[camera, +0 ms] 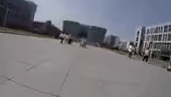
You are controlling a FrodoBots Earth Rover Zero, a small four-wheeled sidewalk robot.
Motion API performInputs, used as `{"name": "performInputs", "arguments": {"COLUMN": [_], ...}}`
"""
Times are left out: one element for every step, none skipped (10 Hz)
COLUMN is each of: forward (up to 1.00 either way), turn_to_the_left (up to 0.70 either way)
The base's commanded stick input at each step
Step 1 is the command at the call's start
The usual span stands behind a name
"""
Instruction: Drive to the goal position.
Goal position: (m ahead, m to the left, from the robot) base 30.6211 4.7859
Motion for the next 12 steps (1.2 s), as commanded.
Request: {"name": "performInputs", "arguments": {"forward": [0.85, 0.85, 0.85, 0.85, 0.85, 0.85, 0.85, 0.85, 0.85, 0.85, 0.85, 0.85], "turn_to_the_left": [0.01, 0.01, 0.01, 0.01, 0.01, 0.01, 0.01, 0.01, 0.01, 0.01, 0.01, 0.01]}}
